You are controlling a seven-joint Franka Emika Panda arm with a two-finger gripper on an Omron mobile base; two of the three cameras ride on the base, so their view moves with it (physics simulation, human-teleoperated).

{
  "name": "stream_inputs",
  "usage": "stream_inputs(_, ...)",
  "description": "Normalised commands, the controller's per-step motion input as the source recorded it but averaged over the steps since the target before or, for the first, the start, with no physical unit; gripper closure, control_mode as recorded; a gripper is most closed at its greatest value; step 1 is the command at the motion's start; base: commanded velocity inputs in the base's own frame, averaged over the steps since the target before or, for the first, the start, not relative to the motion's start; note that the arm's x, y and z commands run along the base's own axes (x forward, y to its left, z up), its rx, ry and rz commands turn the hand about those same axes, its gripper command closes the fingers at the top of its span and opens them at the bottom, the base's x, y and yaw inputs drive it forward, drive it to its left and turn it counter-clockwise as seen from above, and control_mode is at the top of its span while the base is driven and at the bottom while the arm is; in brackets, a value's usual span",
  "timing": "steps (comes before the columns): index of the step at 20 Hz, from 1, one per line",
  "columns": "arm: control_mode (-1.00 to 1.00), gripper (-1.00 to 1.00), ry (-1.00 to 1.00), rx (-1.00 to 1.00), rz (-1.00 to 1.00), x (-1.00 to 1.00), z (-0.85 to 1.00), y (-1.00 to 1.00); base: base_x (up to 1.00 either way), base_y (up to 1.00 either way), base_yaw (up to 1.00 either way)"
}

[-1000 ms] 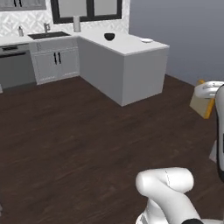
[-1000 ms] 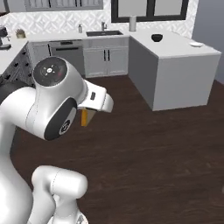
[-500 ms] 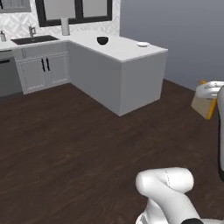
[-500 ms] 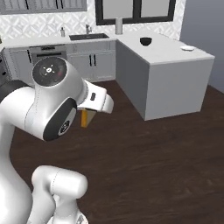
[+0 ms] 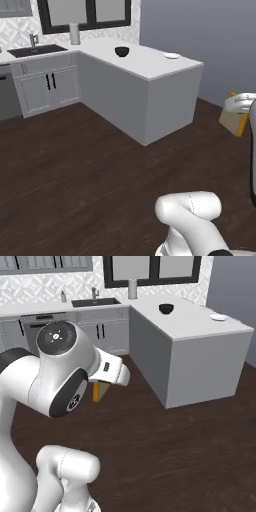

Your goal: Start the toaster. Once the lever pops up, take the bread to the plate on the dining counter.

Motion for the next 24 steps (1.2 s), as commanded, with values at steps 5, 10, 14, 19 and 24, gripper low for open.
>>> stream_inputs(5,1.00,1.00,0.00,0.00,0.00,0.00,0.00,0.00,1.00,-0.14,0.00)
stream_inputs(10,1.00,1.00,0.00,0.00,0.00,0.00,0.00,0.00,1.00,-0.68,0.13)
stream_inputs(14,1.00,1.00,0.00,0.00,0.00,0.00,0.00,0.00,0.93,-0.92,0.15)
stream_inputs(19,1.00,1.00,0.00,0.00,0.00,0.00,0.00,0.00,0.76,-1.00,0.17)
stream_inputs(24,1.00,1.00,0.00,0.00,0.00,0.00,0.00,0.00,0.67,-1.00,0.22)
